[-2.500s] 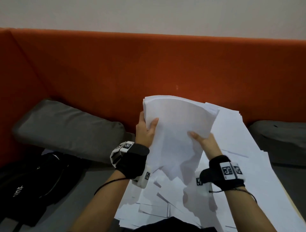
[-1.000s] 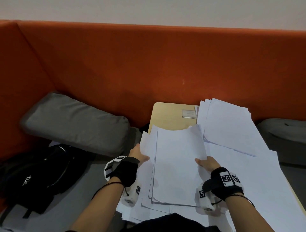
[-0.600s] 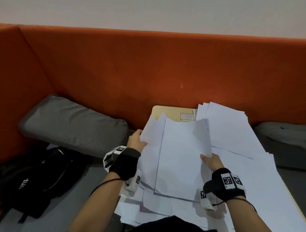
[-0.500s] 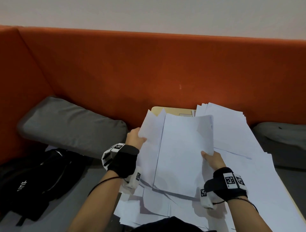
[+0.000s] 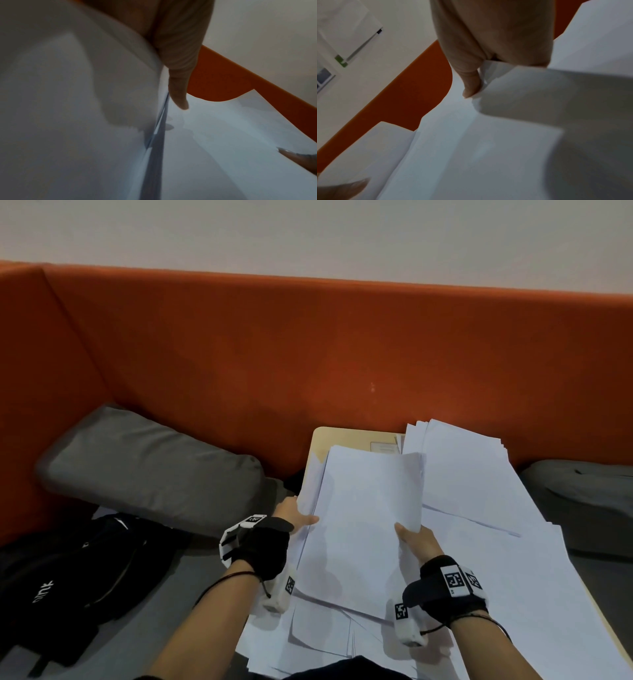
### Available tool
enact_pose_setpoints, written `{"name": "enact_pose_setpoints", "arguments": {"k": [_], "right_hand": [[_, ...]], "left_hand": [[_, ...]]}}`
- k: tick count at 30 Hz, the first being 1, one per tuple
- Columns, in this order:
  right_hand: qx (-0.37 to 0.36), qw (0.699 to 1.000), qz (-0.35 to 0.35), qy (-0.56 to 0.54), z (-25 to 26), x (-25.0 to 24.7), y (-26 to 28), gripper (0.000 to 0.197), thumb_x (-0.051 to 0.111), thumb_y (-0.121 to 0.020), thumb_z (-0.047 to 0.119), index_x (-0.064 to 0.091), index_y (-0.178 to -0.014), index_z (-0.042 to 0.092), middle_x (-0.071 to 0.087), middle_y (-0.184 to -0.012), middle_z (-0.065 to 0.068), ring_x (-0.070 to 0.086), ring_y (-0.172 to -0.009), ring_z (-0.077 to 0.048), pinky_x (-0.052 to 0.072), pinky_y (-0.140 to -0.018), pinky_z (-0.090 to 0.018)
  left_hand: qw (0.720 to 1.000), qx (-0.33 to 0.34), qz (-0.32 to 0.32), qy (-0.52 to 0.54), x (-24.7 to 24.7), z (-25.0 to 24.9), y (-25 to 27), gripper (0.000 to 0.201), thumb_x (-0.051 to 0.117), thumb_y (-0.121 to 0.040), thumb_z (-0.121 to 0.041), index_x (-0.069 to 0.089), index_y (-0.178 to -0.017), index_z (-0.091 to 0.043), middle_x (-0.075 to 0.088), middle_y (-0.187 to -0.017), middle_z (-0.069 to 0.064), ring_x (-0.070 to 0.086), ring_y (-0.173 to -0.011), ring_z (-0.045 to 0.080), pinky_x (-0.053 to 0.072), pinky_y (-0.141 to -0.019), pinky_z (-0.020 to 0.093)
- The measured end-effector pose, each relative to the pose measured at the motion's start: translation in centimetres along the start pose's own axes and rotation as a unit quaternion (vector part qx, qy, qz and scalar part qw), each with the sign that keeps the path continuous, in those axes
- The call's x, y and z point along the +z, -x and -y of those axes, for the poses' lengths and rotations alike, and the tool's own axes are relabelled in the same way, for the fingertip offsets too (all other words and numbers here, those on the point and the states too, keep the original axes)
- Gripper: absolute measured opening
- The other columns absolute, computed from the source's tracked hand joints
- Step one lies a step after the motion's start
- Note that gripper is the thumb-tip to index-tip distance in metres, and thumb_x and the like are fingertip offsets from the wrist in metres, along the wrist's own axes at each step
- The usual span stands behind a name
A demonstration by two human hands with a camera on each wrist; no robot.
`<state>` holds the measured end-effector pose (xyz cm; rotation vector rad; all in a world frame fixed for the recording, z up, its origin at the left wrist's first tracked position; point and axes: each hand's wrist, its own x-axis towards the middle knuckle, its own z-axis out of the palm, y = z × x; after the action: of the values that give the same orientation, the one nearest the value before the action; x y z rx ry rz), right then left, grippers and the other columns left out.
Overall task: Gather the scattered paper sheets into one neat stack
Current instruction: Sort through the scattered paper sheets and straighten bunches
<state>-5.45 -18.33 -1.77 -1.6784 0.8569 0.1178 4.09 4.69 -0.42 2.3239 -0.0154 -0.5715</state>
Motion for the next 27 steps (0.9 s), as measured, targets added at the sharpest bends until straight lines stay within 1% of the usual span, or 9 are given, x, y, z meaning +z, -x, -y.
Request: {"name": "enact_pose_setpoints", "arguments": {"k": [6, 8, 10, 13, 17, 21, 24, 25, 27], "right_hand": [[-0.008, 1.000, -0.007, -0.022, -0.1, -0.5, 0.0, 0.049, 0.056, -0.092, 0.021, 0.045, -0.131, -0.007, 0.057, -0.123, -0.024, 0.055, -0.103, -0.032, 0.043, -0.088, -0.035], [-0.001, 1.000, -0.014, -0.027, -0.3, -0.9, -0.1, 0.050, 0.056, -0.092, 0.022, 0.045, -0.132, -0.006, 0.056, -0.125, -0.023, 0.055, -0.112, -0.036, 0.042, -0.093, -0.037], [0.004, 0.999, -0.020, -0.044, -0.6, -1.3, -0.1, 0.050, 0.057, -0.092, 0.021, 0.044, -0.133, -0.005, 0.055, -0.128, -0.023, 0.053, -0.116, -0.036, 0.041, -0.099, -0.040], [-0.006, 0.994, -0.035, -0.099, -0.9, -1.9, -0.2, 0.048, 0.056, -0.092, 0.021, 0.045, -0.132, -0.003, 0.054, -0.129, -0.022, 0.054, -0.113, -0.033, 0.041, -0.099, -0.040], [-0.051, 0.981, -0.035, -0.185, 0.7, -2.8, 0.8, 0.037, 0.055, -0.093, 0.020, 0.049, -0.126, 0.005, 0.057, -0.125, -0.011, 0.055, -0.108, -0.027, 0.045, -0.088, -0.033], [-0.102, 0.970, -0.065, -0.211, 2.9, -3.9, 1.1, 0.055, 0.058, -0.090, 0.026, 0.041, -0.132, -0.005, 0.053, -0.131, -0.012, 0.050, -0.122, -0.027, 0.039, -0.100, -0.034], [-0.133, 0.966, -0.048, -0.216, 4.2, -4.0, 1.6, 0.047, 0.058, -0.090, 0.024, 0.046, -0.128, -0.002, 0.055, -0.124, -0.005, 0.053, -0.112, -0.020, 0.039, -0.098, -0.032], [-0.142, 0.966, -0.034, -0.213, 4.5, -3.8, 1.7, 0.039, 0.056, -0.092, 0.020, 0.049, -0.125, 0.000, 0.056, -0.118, -0.004, 0.053, -0.108, -0.019, 0.039, -0.094, -0.031], [-0.152, 0.968, -0.032, -0.198, 4.8, -3.3, 1.9, 0.034, 0.054, -0.093, 0.017, 0.051, -0.124, 0.002, 0.057, -0.112, -0.006, 0.054, -0.109, -0.023, 0.040, -0.092, -0.031]], "left_hand": [[0.997, -0.014, -0.061, 0.034, -1.1, -0.1, 0.4, 0.036, 0.060, -0.088, -0.010, 0.053, -0.122, 0.003, 0.058, -0.126, 0.018, 0.054, -0.117, 0.033, 0.044, -0.100, 0.035], [0.996, -0.001, -0.069, 0.056, -1.9, -0.9, 1.3, 0.034, 0.059, -0.089, -0.010, 0.054, -0.120, 0.002, 0.059, -0.124, 0.016, 0.056, -0.114, 0.031, 0.045, -0.093, 0.031], [0.997, 0.036, -0.063, 0.039, -3.2, -2.4, 2.1, 0.032, 0.058, -0.090, -0.011, 0.056, -0.121, 0.000, 0.060, -0.124, 0.015, 0.057, -0.114, 0.030, 0.042, -0.087, 0.028], [0.988, 0.117, -0.103, 0.001, -5.8, -5.9, 3.7, 0.027, 0.054, -0.090, -0.007, 0.060, -0.115, 0.000, 0.063, -0.118, 0.019, 0.058, -0.112, 0.032, 0.045, -0.087, 0.031], [0.959, 0.204, -0.180, 0.078, -9.1, -9.2, 5.1, 0.025, 0.056, -0.089, -0.008, 0.064, -0.113, -0.001, 0.066, -0.111, 0.015, 0.061, -0.106, 0.025, 0.038, -0.072, 0.014], [0.938, 0.201, -0.130, 0.251, -9.5, -8.8, 4.6, 0.021, 0.058, -0.089, -0.006, 0.063, -0.108, 0.000, 0.066, -0.109, 0.016, 0.063, -0.100, 0.024, 0.048, -0.088, 0.033], [0.937, 0.172, -0.082, 0.293, -7.5, -7.5, 4.7, 0.029, 0.058, -0.088, -0.003, 0.058, -0.117, 0.004, 0.062, -0.117, 0.019, 0.060, -0.101, 0.023, 0.047, -0.095, 0.038], [0.938, 0.170, -0.058, 0.295, -6.7, -7.2, 4.8, 0.032, 0.059, -0.088, -0.005, 0.057, -0.119, 0.003, 0.063, -0.117, 0.017, 0.061, -0.102, 0.023, 0.049, -0.095, 0.038], [0.939, 0.170, -0.013, 0.297, -5.3, -7.2, 5.2, 0.032, 0.058, -0.090, -0.010, 0.057, -0.120, 0.000, 0.065, -0.110, 0.007, 0.066, -0.094, 0.013, 0.055, -0.082, 0.026]]}}
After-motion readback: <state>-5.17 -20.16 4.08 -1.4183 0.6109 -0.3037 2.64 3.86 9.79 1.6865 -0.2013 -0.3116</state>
